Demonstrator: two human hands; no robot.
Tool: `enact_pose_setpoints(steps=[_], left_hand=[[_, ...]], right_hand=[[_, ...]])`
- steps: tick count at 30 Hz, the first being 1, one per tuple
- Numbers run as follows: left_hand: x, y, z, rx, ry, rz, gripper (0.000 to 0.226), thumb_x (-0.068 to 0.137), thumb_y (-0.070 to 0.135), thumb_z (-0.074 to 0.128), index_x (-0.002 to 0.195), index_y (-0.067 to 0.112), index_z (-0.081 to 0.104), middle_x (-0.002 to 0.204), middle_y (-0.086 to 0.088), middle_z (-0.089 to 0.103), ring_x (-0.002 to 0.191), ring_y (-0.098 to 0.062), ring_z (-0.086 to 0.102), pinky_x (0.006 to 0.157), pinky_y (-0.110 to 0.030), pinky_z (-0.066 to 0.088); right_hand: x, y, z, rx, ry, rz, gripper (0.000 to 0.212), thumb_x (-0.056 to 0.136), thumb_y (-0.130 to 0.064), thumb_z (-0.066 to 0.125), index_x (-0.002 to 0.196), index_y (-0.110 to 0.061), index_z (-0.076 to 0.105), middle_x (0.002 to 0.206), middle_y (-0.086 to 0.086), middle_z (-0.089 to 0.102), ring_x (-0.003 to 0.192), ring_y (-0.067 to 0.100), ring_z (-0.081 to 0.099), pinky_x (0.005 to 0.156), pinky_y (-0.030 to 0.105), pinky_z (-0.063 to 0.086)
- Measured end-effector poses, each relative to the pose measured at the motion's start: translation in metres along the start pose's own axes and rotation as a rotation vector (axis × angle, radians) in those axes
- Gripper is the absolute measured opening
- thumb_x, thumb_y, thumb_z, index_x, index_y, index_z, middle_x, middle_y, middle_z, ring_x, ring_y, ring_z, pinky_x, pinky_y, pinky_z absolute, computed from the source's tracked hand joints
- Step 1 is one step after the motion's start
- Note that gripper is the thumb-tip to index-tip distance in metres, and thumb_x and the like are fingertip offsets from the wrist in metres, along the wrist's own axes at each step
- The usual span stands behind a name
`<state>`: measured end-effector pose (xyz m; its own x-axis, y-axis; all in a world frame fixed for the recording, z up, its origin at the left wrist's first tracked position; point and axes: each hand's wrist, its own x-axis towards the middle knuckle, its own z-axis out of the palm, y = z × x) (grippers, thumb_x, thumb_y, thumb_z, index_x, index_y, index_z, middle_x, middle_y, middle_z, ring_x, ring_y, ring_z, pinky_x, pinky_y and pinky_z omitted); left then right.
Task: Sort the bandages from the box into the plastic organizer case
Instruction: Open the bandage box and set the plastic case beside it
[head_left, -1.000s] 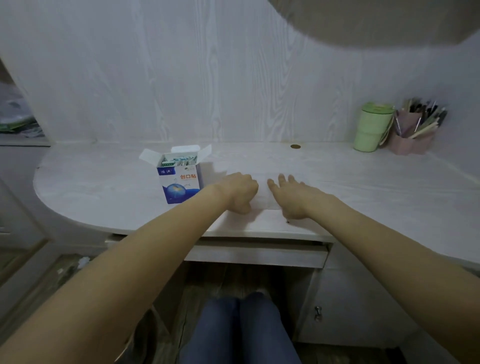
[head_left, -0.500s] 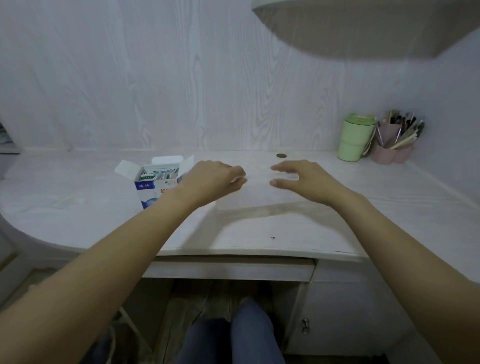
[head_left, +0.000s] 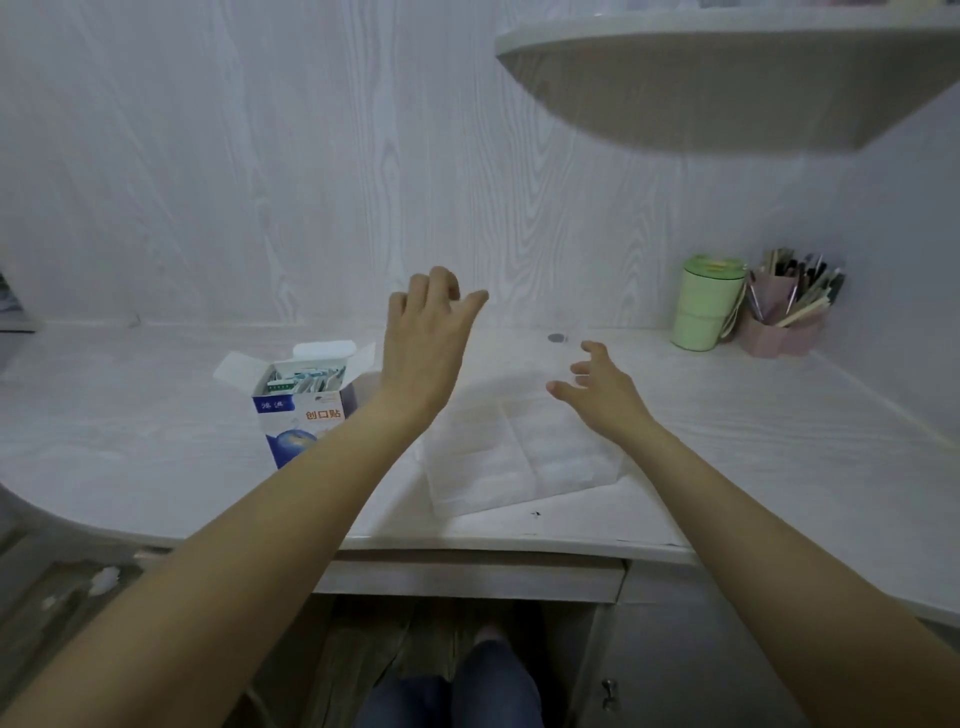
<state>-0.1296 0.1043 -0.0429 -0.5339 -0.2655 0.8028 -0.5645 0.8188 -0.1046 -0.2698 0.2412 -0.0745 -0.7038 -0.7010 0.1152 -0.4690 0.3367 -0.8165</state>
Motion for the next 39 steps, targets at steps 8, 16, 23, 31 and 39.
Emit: enact_pose_setpoints(steps=[8,16,23,31,39], left_hand=[[-0.024,0.01,0.022,-0.13,-0.514,0.09,0.07,0.088,0.03,0.06,0.148,0.027,0.023,0.159,-0.012,0.003,0.139,-0.035,0.022,0.111,-0.048,0.027],[-0.037,0.009,0.03,-0.318,-1.17,0.012,0.112,0.064,0.081,0.055,0.15,0.035,0.0,0.16,-0.005,0.002,0.147,-0.025,-0.001,0.115,-0.056,-0.002],[-0.03,-0.008,0.032,-0.318,-1.17,0.091,0.102,0.073,0.065,0.065,0.15,0.038,0.003,0.16,0.0,0.006,0.146,-0.018,0.002,0.116,-0.05,-0.004],[-0.019,-0.04,-0.034,-0.591,-0.475,-0.079,0.048,0.092,0.015,0.055,0.137,0.019,0.04,0.13,0.002,0.054,0.116,-0.01,0.05,0.096,-0.021,0.037],[-0.04,-0.134,-0.06,-0.377,-0.72,-0.287,0.072,0.083,0.024,0.068,0.145,0.021,0.032,0.144,0.0,0.043,0.128,-0.022,0.043,0.1,-0.032,0.041]], right_hand=[[0.012,0.003,0.006,-0.356,-0.085,-0.063,0.056,0.093,-0.029,0.057,0.141,-0.012,0.032,0.139,0.014,0.042,0.124,0.028,0.043,0.095,0.032,0.037],[0.012,0.006,0.013,-0.783,-0.22,-0.102,0.053,0.098,-0.046,0.041,0.143,-0.019,0.036,0.146,0.006,0.037,0.135,0.028,0.027,0.102,0.041,0.034],[0.008,-0.001,0.017,-0.89,-0.214,-0.114,0.052,0.099,-0.047,0.036,0.14,-0.015,0.039,0.143,0.01,0.038,0.133,0.029,0.029,0.102,0.043,0.032],[0.001,-0.076,0.041,-0.396,-0.009,-0.469,0.033,0.1,-0.023,0.041,0.128,-0.015,0.055,0.131,0.007,0.052,0.123,0.021,0.043,0.096,0.034,0.039],[-0.007,-0.143,0.104,-0.341,-0.204,-0.711,0.027,0.097,-0.014,0.046,0.119,-0.015,0.061,0.117,0.001,0.059,0.109,0.015,0.05,0.088,0.025,0.039]])
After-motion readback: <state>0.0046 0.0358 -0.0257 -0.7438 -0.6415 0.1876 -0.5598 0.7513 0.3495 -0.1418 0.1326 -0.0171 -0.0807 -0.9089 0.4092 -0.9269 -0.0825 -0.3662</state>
